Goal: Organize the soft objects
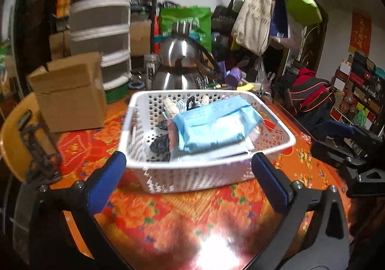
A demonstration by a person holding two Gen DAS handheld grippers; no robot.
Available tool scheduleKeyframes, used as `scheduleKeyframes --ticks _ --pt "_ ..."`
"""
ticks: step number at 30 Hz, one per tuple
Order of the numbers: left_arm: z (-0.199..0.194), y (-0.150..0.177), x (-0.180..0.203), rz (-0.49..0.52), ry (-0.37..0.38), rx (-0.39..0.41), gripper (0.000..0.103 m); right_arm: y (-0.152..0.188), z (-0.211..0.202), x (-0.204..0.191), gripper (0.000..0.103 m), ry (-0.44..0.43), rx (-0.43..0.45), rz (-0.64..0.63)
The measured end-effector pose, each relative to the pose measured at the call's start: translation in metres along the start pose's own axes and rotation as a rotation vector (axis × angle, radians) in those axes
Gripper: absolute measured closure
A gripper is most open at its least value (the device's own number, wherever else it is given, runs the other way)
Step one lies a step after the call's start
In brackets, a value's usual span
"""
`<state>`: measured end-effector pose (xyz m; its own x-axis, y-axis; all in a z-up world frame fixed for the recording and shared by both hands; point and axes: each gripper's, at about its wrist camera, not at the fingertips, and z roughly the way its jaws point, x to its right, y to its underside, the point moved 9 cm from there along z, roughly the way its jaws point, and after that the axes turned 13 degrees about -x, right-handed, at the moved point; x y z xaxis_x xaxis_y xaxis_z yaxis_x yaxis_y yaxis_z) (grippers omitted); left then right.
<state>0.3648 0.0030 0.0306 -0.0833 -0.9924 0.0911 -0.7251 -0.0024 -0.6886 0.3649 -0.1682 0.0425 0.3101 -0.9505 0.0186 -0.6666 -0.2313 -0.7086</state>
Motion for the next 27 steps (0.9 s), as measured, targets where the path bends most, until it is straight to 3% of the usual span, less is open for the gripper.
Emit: scheduleKeyframes --ticks 5,7,10,12,15,17,23,27 --pt "-0.062 0.040 -0.002 -0.044 0.009 0.064 0.000 0.046 -0.057 -0.027 0.007 -0.024 0.046 -0.063" --pt "-0.087 0.059 -0.004 -0.032 -0.040 0.066 0.000 0.060 -0.074 -0.035 0.007 -0.036 0.049 -0.061" --pt "-0.125 0.088 -0.002 -0.020 -0.080 0.097 0.000 0.077 -0.102 -0.041 0.007 0.015 0.100 -0.040" --pt "-0.146 0.107 -0.001 -0.018 -0.064 0.101 0.000 0.086 -0.123 -0.046 0.007 0.030 0.139 -0.012" --pt "-0.173 0.138 0.005 -0.041 -0.073 0.059 0.000 0.099 -0.141 -0.056 0.004 -0.002 0.099 0.027" --pt "-0.189 0.151 0.017 -0.020 -0.065 0.075 0.000 0.107 -0.153 -0.064 0.003 0.011 0.071 0.039" --pt "-0.217 0.165 0.056 0.018 -0.025 0.100 0.000 0.111 -0.160 -0.068 0.003 0.024 0.084 0.041" --pt "-0.219 0.161 0.064 0.027 -0.059 0.110 0.000 0.109 -0.155 -0.060 0.003 0.023 0.076 0.071"
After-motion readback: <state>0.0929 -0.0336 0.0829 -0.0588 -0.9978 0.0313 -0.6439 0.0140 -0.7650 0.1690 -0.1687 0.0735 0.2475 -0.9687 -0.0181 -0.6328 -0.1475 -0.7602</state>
